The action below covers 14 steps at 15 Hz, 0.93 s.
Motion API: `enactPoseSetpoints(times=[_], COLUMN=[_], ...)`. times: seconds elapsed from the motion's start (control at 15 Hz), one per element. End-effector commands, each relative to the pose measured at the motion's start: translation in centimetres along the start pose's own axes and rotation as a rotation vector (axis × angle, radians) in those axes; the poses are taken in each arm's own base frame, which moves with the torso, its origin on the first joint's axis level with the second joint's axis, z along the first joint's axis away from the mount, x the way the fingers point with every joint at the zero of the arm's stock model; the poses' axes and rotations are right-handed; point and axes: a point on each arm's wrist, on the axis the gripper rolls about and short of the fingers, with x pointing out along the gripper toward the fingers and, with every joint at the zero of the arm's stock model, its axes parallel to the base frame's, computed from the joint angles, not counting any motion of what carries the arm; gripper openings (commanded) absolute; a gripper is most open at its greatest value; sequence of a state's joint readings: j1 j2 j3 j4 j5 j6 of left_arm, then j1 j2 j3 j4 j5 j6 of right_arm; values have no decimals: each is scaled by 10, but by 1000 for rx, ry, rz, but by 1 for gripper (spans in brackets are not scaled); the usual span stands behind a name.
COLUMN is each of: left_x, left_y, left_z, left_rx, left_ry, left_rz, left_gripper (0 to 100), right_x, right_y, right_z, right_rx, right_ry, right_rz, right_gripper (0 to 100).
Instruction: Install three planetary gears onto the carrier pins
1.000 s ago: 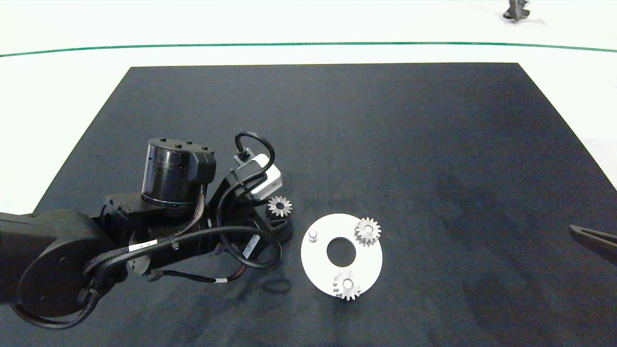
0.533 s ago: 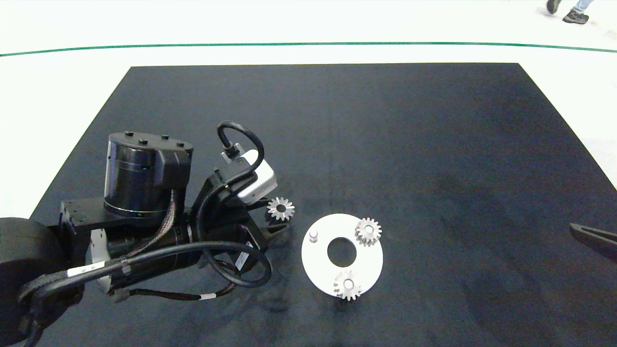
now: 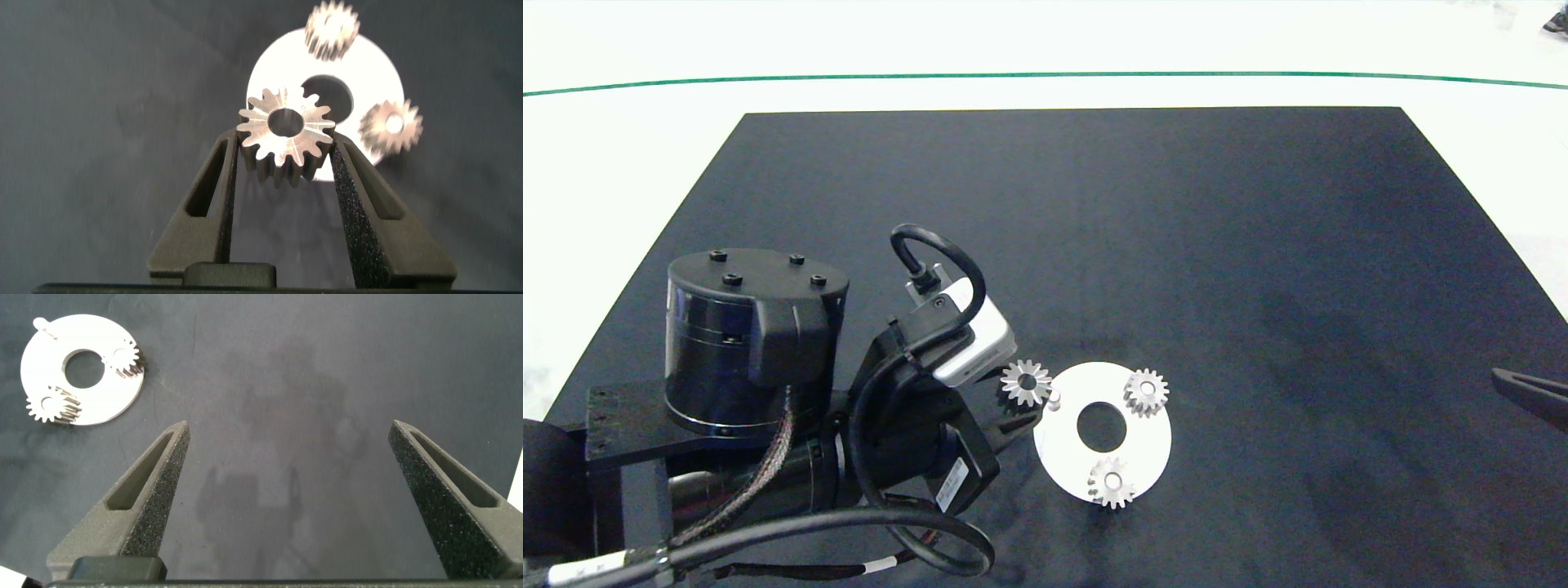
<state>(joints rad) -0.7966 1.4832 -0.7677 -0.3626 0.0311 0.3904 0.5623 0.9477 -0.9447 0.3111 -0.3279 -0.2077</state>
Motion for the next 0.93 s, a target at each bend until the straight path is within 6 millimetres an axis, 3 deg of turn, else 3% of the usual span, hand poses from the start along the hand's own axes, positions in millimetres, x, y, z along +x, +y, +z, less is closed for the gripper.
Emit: enactPoseSetpoints(times=[0.07,0.47,0.93], left_x=[22,40,52], left_y=[-13,-21,-16], left_z=[-2,-8,-11], left_rx=[-1,-16,-19], left_ry=[-5,1,-25], left_rz=[-10,-16,17], left_gripper=[19,19,19], right_x=[0,-1,-2], right_y=[0,0,-1], right_z=[0,-1,-1], right_rx=[-3,-2,-1], right_ry=[1,0,-2], right_rz=[-1,-3,-3], right_gripper=[100,100,100])
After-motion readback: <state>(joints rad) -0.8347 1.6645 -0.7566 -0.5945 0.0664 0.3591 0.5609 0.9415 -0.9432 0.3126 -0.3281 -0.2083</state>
